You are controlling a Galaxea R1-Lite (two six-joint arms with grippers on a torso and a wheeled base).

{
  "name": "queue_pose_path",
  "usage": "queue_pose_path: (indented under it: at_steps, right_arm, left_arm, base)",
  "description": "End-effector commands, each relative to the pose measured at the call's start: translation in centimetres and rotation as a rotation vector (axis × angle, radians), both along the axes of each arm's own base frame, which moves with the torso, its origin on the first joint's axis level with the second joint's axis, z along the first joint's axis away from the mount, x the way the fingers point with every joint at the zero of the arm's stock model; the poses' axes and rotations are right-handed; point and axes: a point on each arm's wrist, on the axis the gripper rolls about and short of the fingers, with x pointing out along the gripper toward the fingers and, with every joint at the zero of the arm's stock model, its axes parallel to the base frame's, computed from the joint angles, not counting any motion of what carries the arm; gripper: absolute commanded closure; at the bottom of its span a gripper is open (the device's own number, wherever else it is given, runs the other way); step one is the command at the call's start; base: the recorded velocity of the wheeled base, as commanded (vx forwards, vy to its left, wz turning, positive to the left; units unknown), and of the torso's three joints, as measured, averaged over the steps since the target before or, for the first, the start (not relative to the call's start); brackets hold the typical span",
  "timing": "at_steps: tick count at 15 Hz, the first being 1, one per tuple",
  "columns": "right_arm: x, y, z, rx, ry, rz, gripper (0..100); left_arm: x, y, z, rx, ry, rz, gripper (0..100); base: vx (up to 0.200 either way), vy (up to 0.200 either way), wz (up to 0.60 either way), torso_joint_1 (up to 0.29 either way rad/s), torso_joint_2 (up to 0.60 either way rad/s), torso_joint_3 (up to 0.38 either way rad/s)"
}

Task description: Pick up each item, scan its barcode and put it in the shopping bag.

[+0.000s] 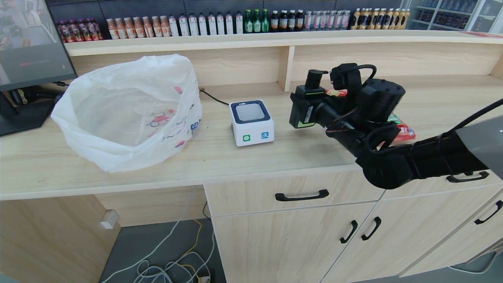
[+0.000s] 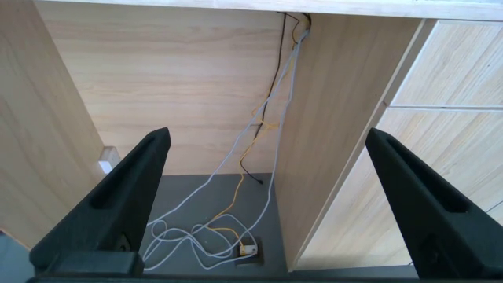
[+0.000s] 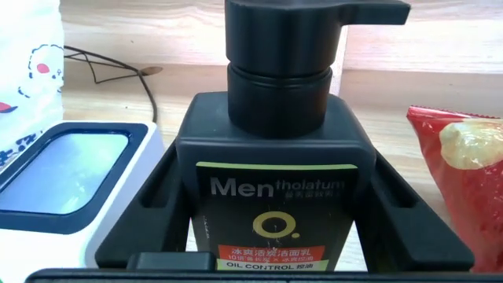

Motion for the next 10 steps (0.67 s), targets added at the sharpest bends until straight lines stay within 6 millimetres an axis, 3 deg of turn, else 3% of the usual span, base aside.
queue_pose_path:
  at_steps: [1, 10]
  right_arm:
    - [-0.71, -0.16, 0.51, 0.003, -0.004, 0.005, 100]
    - [-0.70, -0.34, 0.70, 0.016, -0.005, 0.125, 100]
  left_arm:
    - [0.00, 0.00, 0.00, 0.000, 0.000, 0.001, 0]
    - [0.00, 0.00, 0.00, 0.000, 0.000, -0.001, 0]
  base:
    - [0.000, 0.000, 0.00, 0.000, 0.00, 0.000]
    - [0.000, 0.000, 0.00, 0.000, 0.00, 0.000]
